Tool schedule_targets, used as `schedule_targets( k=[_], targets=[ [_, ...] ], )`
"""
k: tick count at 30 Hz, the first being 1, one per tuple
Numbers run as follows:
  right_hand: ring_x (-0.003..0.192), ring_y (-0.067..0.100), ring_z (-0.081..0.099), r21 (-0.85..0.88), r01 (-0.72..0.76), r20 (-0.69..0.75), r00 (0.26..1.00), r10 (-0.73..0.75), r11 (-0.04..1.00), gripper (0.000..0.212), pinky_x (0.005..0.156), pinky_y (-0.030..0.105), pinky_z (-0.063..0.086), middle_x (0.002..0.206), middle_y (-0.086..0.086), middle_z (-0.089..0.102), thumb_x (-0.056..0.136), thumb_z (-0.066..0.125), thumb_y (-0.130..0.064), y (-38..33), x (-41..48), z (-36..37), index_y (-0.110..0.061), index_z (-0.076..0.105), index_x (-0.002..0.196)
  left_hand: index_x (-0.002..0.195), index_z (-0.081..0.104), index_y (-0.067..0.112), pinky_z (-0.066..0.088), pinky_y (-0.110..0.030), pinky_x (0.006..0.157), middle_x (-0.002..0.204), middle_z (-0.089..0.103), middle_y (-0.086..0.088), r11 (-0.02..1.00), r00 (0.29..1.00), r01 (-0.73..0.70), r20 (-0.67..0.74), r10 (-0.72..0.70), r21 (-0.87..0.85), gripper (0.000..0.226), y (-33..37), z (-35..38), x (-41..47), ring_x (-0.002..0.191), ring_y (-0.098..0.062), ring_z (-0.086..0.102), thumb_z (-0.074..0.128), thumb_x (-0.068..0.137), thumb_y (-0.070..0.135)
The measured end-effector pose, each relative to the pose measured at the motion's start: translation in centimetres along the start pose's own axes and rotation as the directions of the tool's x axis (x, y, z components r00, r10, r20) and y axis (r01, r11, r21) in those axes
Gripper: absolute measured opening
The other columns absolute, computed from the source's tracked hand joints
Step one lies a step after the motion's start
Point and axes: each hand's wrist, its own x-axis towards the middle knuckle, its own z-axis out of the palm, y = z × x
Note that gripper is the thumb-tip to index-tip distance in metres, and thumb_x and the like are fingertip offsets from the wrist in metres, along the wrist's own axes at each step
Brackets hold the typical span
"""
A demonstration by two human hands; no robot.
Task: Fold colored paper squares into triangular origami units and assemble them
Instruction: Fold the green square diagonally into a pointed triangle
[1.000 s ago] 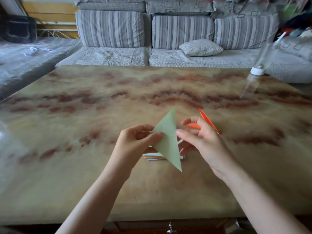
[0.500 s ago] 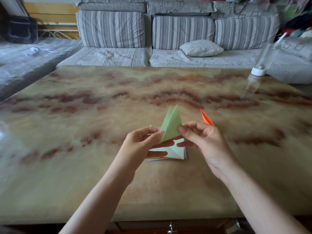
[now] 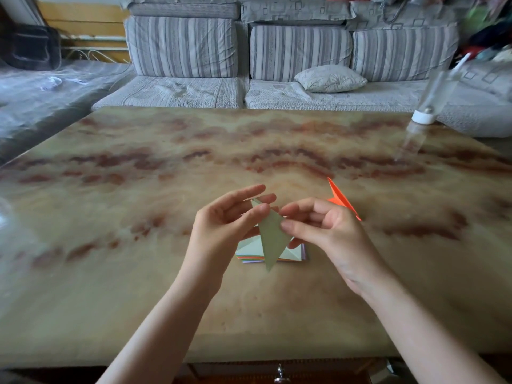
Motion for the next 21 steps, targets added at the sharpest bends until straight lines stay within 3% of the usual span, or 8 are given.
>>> schedule_targets(
  k=[6, 12, 21],
  targets=[
    [0.07, 0.014, 0.065, 0.004, -0.077, -0.046, 0.996, 0.077, 0.997, 0.039, 0.061, 0.032, 0.056, 0.079, 0.009, 0.069, 0.063, 0.074, -0.027, -0.32, -0.28, 0.52, -0.004, 0.065, 0.092, 0.097, 0.069, 0.012, 0.058, -0.026, 0.075, 0.092, 0.076, -0.003, 0.995, 0.995, -0.074, -0.072, 0.069, -0.066, 0.02, -0.19, 0.35, -0.2, 0.087, -0.017, 0.072, 0.069, 0.078, 0.005],
    [0.07, 0.02, 0.067, 0.0, -0.057, -0.062, 0.996, 0.057, 0.998, 0.015, 0.064, 0.03, 0.055, 0.082, 0.016, 0.073, 0.076, 0.072, -0.012, -0.48, -0.36, 0.8, -0.001, 0.07, 0.086, 0.093, 0.069, 0.01, 0.058, -0.025, 0.072, 0.088, 0.076, -0.006, 0.992, 0.992, -0.093, -0.089, 0.086, -0.087, 0.019, -0.1, 0.71, -0.39, 0.085, -0.018, 0.073, 0.071, 0.075, 0.007],
    [0.068, 0.019, 0.065, 0.021, -0.07, -0.075, 0.995, 0.071, 0.997, 0.013, 0.058, 0.022, 0.052, 0.079, 0.016, 0.072, 0.077, 0.071, -0.01, -0.87, -0.47, 0.94, 0.0, 0.069, 0.086, 0.088, 0.068, 0.006, 0.057, -0.023, 0.067, 0.086, 0.076, -0.008, 0.989, 0.993, -0.082, -0.098, 0.07, -0.122, 0.015, 0.19, 0.84, -0.54, 0.08, -0.018, 0.073, 0.071, 0.074, 0.006]
  ],
)
